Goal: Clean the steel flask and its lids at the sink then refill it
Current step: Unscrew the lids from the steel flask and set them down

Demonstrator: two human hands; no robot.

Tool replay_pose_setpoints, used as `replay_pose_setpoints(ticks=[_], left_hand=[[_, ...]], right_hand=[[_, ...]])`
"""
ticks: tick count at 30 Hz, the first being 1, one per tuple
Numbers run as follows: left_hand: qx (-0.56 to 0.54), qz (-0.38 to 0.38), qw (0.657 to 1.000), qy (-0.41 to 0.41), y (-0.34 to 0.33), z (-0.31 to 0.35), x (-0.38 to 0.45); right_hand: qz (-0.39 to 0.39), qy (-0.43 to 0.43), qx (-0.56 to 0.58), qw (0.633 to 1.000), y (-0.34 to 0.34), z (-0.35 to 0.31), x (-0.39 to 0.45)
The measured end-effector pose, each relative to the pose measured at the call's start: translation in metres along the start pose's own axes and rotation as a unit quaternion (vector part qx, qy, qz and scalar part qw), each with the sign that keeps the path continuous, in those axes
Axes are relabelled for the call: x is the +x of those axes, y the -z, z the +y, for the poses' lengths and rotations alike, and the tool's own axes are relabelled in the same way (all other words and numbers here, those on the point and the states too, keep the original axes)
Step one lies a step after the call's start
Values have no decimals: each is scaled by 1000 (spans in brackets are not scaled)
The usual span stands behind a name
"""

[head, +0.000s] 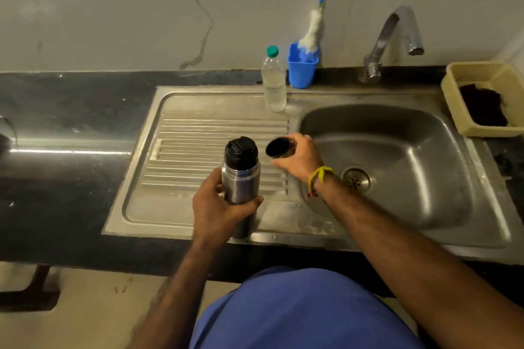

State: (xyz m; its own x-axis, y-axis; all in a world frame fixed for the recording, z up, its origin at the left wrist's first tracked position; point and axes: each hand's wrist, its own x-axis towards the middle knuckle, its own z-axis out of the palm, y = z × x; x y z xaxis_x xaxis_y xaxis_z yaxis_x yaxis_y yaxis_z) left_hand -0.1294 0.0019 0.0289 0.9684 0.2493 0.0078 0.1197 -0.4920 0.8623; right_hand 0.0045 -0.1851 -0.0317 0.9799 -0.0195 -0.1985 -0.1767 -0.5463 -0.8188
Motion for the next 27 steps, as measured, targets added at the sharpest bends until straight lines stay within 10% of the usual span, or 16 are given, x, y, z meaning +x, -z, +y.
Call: replay_pose_setpoints(ticks=[16,21,27], left_hand=[[36,-55,998,-8,11,-14,19],[125,-84,988,-41,5,-5,26],[217,-106,966,-90,-2,12,20]], right_hand=[[58,-2,46,997,0,-30,9],[-56,60,138,987,50,-81,-61],[-42,114,-195,973,62,-96,-87]])
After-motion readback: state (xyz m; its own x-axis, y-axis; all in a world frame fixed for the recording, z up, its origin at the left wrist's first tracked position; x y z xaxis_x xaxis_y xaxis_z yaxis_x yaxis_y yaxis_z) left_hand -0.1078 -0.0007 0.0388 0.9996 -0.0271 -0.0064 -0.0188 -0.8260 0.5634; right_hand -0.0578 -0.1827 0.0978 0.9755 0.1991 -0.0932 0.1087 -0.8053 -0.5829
